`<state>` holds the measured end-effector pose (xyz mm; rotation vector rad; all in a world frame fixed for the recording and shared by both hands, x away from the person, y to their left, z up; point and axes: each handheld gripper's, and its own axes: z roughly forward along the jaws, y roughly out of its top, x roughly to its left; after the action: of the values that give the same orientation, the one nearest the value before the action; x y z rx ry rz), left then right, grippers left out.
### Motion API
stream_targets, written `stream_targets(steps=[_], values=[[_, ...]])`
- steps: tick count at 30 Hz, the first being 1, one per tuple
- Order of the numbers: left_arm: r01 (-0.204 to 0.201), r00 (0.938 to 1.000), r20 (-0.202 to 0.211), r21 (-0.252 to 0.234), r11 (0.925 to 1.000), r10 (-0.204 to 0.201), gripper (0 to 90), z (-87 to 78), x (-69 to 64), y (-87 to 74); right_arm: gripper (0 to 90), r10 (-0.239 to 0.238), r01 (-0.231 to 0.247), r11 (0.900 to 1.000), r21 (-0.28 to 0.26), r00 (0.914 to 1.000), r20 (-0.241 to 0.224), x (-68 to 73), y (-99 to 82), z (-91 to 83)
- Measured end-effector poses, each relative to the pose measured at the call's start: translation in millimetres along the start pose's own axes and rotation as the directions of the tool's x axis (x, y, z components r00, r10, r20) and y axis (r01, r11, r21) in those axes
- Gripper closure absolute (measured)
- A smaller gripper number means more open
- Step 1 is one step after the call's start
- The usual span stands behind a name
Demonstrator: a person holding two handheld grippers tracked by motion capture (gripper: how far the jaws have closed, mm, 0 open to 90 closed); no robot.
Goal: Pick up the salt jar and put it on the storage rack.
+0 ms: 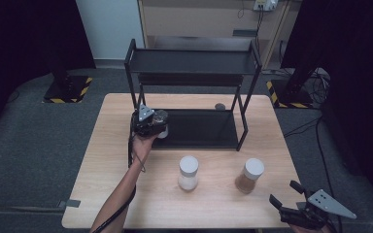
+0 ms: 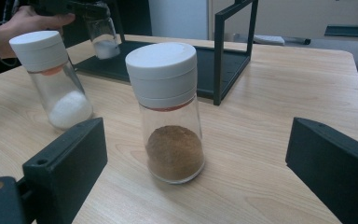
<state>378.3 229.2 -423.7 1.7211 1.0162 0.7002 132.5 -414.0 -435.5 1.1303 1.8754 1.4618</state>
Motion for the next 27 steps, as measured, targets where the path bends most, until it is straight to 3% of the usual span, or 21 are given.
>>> stream_targets(steps=[7,16,27], values=[[-0.018,0.9998,-0.007,0.018,0.9997,0.019,33.5,3.8,-3.8,-2.0,5.7,0.000,0.000,1.0000,-0.001,1.0000,0.000,-0.2,-0.1,-0.1],[-0.006,0.9999,-0.008,0.029,0.9996,0.006,33.5,7.9,-3.7,-6.3,5.8,0.001,-0.001,1.0000,-0.003,1.0000,-0.001,-0.4,-0.4,-0.2],[0.016,0.9998,-0.009,0.005,0.9999,-0.016,33.0,8.2,-4.1,-14.5,5.8,-0.002,0.002,1.0000,-0.002,1.0000,-0.004,-0.3,-0.3,-0.2]])
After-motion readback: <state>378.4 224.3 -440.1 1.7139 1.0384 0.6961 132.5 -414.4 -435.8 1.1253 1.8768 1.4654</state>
